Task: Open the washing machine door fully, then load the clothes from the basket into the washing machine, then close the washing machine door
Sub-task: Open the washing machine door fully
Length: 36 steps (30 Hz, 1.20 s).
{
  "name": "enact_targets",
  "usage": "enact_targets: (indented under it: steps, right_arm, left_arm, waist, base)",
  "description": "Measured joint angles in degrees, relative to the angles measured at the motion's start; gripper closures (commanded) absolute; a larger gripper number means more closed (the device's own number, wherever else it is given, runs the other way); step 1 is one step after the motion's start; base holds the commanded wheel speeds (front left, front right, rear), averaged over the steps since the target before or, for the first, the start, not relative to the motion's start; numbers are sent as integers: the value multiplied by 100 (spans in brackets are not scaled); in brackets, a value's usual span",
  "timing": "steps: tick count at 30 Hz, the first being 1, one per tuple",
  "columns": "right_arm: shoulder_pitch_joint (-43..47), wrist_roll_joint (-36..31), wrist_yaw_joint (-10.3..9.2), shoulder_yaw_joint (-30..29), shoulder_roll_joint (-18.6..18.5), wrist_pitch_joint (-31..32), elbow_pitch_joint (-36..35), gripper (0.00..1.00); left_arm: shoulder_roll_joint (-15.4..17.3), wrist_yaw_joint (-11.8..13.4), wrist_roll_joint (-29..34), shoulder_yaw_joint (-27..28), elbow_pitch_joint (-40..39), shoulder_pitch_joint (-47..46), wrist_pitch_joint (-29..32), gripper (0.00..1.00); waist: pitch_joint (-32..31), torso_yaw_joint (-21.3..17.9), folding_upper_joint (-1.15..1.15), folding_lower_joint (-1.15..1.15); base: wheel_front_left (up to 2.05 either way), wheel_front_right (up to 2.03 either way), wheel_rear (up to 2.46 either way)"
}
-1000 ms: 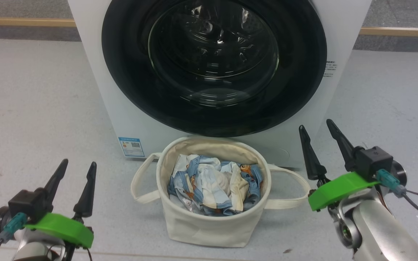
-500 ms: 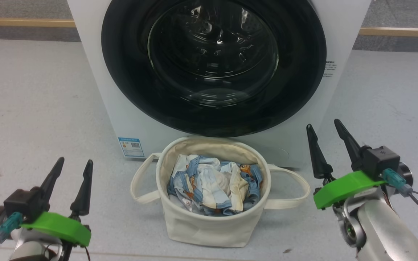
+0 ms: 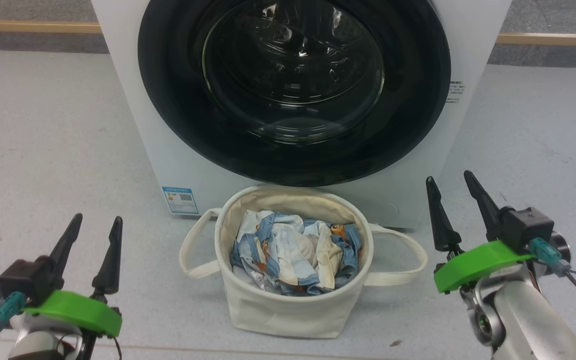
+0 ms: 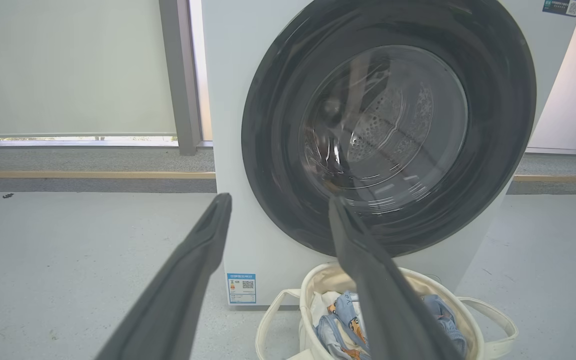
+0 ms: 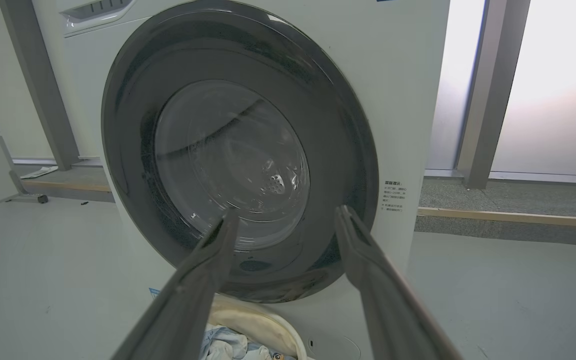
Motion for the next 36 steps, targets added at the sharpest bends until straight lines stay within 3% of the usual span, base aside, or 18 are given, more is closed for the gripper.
enact_targets:
  steps: [17, 36]
  right_arm:
    - [-1, 18, 0, -20, 2, 0, 0, 0]
    - [-12, 60, 0, -10, 4, 0, 22, 0]
  left_arm:
    - [-3, -1, 14, -110, -30, -1, 0, 0]
    - [20, -1, 42, -226, -27, -1, 0, 0]
  waist:
    - [6, 29, 0, 0]
    - [1, 16, 0, 0]
  base:
    - [48, 3, -51]
    - [127, 104, -231]
